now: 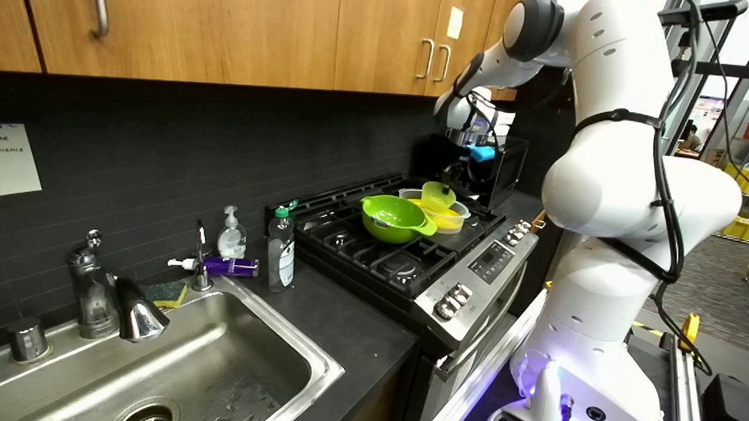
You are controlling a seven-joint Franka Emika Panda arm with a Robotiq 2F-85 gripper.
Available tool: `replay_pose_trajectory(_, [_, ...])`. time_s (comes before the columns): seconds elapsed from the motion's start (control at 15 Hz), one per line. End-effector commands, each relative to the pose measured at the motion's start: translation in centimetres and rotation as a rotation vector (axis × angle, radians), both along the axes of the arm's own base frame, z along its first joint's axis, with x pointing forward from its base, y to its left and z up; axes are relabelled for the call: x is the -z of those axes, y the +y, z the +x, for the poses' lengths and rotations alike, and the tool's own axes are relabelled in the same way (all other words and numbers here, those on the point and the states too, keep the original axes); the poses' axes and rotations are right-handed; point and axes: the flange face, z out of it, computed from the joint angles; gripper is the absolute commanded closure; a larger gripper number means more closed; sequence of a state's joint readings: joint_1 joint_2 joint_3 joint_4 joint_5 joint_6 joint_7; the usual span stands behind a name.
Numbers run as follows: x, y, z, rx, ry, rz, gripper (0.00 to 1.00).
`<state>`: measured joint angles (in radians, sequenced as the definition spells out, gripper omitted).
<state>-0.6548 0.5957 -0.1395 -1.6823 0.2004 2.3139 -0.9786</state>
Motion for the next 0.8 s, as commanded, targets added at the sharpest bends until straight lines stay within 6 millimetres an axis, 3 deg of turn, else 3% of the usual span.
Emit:
replay_pose_trajectory(0.0, [-1.7,2.1,-1.6,0.080,-0.036,-0.045,0.99])
replay_pose_trajectory(0.73, [-2.9,6.4,-1.5,0.150,-0.055,-0.160,0.99])
